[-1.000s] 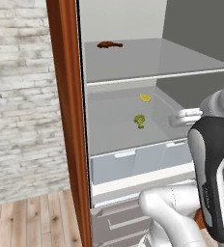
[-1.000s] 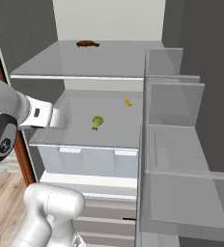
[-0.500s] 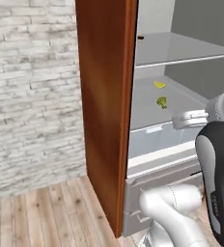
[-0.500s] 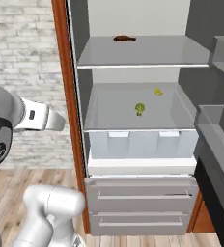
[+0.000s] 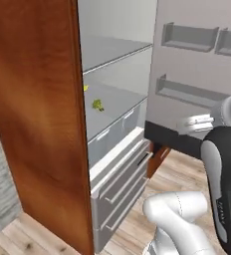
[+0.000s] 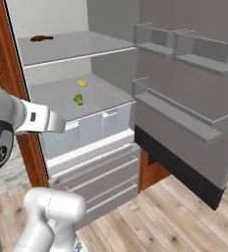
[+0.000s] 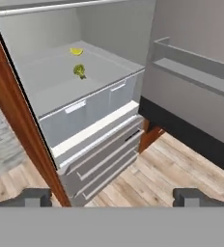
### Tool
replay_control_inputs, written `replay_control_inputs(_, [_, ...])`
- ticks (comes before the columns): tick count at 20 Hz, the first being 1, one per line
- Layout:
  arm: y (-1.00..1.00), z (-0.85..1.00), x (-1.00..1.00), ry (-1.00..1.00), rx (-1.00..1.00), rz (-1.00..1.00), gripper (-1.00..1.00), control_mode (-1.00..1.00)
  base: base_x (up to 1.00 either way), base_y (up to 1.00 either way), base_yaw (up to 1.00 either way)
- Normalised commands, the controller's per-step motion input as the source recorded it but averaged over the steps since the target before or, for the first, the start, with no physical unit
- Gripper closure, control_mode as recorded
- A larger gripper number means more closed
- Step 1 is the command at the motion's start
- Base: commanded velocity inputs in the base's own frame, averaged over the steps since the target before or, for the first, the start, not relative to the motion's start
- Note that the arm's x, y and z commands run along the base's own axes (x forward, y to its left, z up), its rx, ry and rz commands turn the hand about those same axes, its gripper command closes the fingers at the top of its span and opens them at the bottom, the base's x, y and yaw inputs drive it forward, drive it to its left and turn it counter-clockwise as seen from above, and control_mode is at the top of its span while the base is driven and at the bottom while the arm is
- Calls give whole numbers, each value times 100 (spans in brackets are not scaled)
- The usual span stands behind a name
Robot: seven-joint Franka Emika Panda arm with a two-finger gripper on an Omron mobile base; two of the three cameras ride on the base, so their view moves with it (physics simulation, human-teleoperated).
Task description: Transport the steak and broccoli to the fridge. Place the steak on the rack containing meat and place the broccoli on the rack containing the vegetable, ensuring meats and vegetables are on different racks.
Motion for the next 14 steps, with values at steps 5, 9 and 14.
replay_control_inputs(5, [0, 0, 0, 0, 0, 0, -100, 100, 0, 23, -99])
replay_control_inputs(9, [0, 0, 0, 0, 0, 0, -100, 100, 0, 31, -96])
replay_control_inputs(14, [0, 0, 0, 0, 0, 0, -100, 100, -1, 46, -89])
